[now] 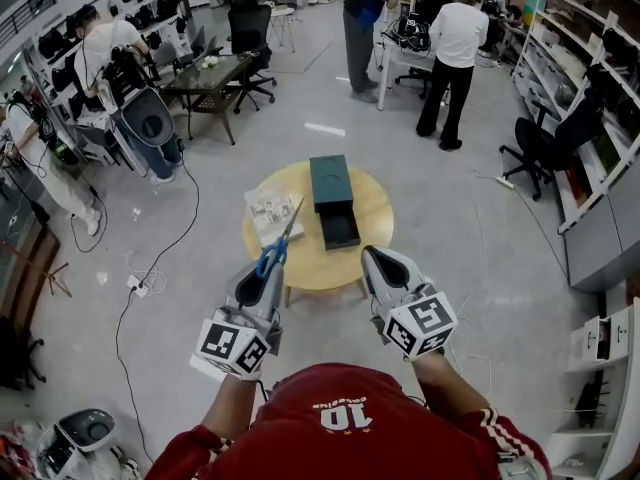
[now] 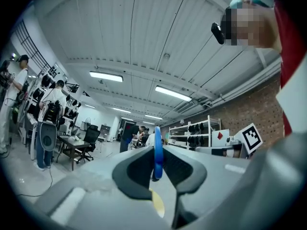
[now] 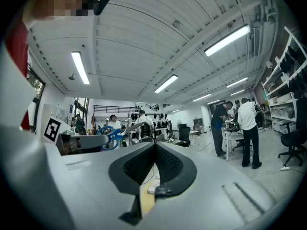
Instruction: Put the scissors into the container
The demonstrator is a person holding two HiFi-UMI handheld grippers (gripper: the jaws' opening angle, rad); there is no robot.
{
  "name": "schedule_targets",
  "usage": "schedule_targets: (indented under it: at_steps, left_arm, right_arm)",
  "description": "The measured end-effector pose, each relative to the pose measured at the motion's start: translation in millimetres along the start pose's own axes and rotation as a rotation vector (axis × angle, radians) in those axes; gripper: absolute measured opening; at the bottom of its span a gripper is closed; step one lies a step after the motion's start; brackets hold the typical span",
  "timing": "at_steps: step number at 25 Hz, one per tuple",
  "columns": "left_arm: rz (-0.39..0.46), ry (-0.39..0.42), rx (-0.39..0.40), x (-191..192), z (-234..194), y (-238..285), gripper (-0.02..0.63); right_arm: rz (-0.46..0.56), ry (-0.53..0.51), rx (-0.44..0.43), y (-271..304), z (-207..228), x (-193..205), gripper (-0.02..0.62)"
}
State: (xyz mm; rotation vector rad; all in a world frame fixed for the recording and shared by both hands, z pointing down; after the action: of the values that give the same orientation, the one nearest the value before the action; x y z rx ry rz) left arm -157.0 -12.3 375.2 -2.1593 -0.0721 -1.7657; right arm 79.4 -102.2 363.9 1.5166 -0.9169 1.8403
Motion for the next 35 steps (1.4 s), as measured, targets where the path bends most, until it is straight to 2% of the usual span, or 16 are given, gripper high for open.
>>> schedule_targets:
  at_steps: [5,15,20,26,35]
  left_arm:
    - [0.001,0.043,0.01,0,12,24,0.054]
    - [-0.027,0.05,-0.023,1,21,37,0.054]
    - [-0.038,0.033,-0.034,9,4,37,0.054]
    - [-0.021,-0.01,-0.013,21,-3,56,0.054]
    - [-0.03,-0.016,0.009,31,-24,86,0.054]
  right_arm:
    - [0.04,0.017,0.008,-3,32,-7,-0.012]
    - [0.05,0.064,-0.006,-4,50,-3,-0.012]
    - [0.035,0.069,-0.002,6,49,3,-0.012]
    - [0.014,0.038,0.015,11,61,3,-0.012]
    - [0.008,0.016,0.042,34,78,1,-0.012]
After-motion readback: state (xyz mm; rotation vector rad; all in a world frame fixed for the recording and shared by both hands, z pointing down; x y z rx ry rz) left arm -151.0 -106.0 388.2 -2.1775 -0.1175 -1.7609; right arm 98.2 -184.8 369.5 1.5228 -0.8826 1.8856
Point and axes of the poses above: the fingertips, and each gripper's own axes: y forward along the fingers, z to its right, x out of its underside, the point moved 8 cm from there along -y, backward along the fingers, and after that the axes turned 8 degrees about z, right-handed, at the moved point
